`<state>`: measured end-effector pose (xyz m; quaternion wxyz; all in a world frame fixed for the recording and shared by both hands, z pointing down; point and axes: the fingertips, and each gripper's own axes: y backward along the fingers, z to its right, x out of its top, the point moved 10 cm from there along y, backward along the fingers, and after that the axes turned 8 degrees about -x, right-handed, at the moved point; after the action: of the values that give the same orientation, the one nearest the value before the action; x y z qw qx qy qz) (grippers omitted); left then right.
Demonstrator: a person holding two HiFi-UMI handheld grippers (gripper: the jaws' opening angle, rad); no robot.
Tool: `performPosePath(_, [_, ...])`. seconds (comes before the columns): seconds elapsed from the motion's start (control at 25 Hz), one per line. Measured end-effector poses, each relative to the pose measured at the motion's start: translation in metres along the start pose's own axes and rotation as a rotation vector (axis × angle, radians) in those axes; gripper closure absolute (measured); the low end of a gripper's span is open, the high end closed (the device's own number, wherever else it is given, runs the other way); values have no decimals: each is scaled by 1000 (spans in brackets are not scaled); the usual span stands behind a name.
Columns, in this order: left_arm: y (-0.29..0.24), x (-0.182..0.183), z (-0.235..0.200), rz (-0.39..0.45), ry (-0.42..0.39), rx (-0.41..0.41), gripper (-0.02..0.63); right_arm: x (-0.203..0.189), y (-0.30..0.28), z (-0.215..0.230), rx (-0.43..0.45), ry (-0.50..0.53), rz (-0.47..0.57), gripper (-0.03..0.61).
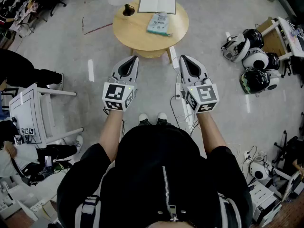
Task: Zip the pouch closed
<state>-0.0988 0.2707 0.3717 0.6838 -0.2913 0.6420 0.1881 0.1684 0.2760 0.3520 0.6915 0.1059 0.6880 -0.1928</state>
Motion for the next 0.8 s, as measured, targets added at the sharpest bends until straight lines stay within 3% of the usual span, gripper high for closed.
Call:
performPosePath(0.48, [-15,-18,10,-43,47,45,612,-24,-11,27,74,-52,-51,574])
performPosePath(0.8, [-52,-33,-35,-55,80,53,612,-30,-69,38,71,-11,-53,574])
